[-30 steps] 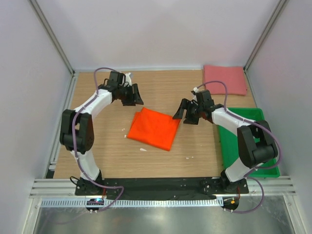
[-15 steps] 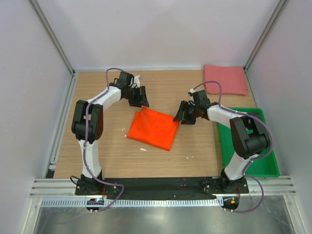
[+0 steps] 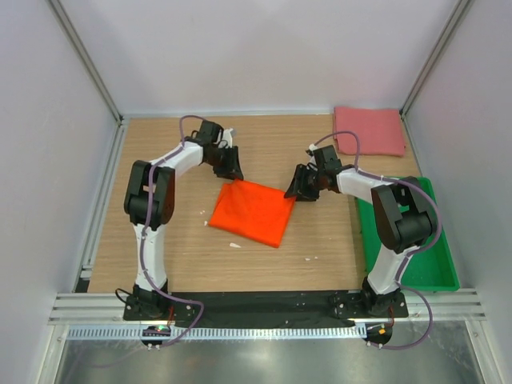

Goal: Fold and stack the t-shirts
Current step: Fold the tshirt, then neatly place the folded tshirt to the corner

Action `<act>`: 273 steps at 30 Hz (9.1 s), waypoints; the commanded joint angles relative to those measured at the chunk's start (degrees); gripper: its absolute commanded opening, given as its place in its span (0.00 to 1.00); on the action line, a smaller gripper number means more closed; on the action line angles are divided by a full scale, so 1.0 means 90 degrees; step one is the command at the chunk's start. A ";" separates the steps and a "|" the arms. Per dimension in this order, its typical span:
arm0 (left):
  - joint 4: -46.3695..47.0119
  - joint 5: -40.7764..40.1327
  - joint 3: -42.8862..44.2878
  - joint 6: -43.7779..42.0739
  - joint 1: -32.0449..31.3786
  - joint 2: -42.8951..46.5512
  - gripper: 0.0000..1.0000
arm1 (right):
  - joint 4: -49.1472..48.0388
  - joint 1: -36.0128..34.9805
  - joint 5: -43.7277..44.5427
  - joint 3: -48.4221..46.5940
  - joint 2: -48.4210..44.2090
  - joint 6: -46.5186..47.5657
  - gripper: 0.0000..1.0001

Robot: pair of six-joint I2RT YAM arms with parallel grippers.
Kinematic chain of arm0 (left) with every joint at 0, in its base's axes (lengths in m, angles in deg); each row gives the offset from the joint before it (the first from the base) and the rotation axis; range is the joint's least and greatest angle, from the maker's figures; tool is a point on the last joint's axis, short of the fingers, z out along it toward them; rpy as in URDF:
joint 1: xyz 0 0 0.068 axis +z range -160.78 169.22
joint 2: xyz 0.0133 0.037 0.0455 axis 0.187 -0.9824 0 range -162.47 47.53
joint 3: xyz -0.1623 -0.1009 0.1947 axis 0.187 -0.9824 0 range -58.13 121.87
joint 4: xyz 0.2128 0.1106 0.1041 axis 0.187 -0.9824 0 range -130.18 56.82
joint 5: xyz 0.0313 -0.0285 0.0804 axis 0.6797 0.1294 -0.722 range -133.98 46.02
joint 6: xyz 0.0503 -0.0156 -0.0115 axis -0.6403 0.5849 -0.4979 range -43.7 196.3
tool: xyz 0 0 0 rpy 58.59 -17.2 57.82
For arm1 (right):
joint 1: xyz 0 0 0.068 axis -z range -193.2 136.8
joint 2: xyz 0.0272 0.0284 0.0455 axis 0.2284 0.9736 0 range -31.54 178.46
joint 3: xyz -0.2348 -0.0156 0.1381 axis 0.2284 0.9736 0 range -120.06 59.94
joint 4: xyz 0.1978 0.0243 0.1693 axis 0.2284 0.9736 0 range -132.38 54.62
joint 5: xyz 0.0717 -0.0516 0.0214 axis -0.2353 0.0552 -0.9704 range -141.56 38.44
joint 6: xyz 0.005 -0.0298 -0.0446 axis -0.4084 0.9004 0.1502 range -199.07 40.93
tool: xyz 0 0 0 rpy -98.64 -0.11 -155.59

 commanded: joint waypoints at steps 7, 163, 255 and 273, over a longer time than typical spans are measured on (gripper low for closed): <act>-0.0225 -0.0012 0.0602 0.0028 -0.0038 0.0067 0.00 | -0.0119 0.0017 -0.0308 -0.0473 0.0052 0.0206 0.08; 0.0575 -0.1341 -0.3901 0.1230 -0.0819 0.3018 0.57 | 0.0917 0.0359 -0.0796 0.0640 -0.1491 0.0665 1.00; 0.0634 -0.0100 -0.4983 0.1591 0.0567 0.3436 0.44 | 0.0973 -0.0607 -0.0546 -0.2219 0.0679 0.1630 0.02; 0.0038 -0.0276 -0.5492 0.1885 0.0567 0.5517 0.46 | 0.4587 -0.0462 0.3353 -0.5021 0.0773 0.3926 0.02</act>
